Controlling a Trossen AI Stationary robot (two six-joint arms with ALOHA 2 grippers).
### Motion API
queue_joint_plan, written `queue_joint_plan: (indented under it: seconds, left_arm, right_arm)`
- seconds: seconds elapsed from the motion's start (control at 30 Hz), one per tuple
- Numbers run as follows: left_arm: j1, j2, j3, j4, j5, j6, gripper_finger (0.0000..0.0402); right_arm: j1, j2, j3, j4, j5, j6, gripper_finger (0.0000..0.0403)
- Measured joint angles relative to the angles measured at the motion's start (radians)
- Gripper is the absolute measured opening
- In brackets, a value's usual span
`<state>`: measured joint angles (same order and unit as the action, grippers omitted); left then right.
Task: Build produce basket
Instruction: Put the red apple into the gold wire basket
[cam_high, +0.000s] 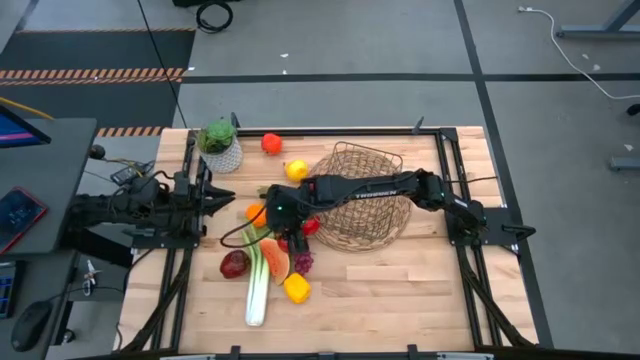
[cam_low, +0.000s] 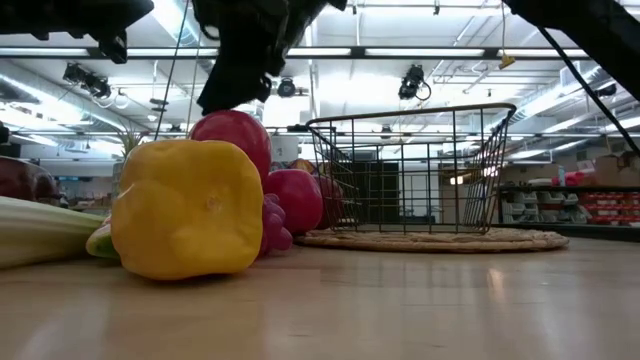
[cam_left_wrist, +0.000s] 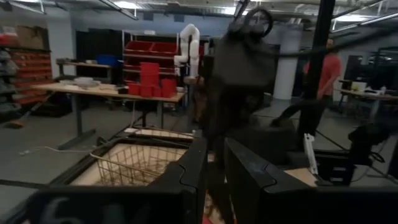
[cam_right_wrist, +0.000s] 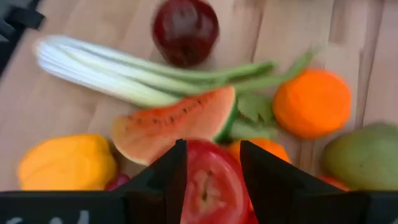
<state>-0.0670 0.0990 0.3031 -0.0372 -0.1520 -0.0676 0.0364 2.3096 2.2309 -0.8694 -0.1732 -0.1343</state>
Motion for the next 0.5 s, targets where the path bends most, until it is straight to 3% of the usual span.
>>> queue_joint_plan:
  seconds: [0.3,0.5]
  left_arm:
    - [-0.04,0.0,0.0,-0.016,0.0,-0.008,0.0055]
    - [-0.04,0.0,0.0,-0.02,0.0,-0.008,0.0056]
  right_arm:
    - [-0.033,-0.003,0.002,-0.007,-0.091,0.059,0.0109]
    - [-0.031,-0.003,0.002,-0.038,-0.086,0.065,0.0091]
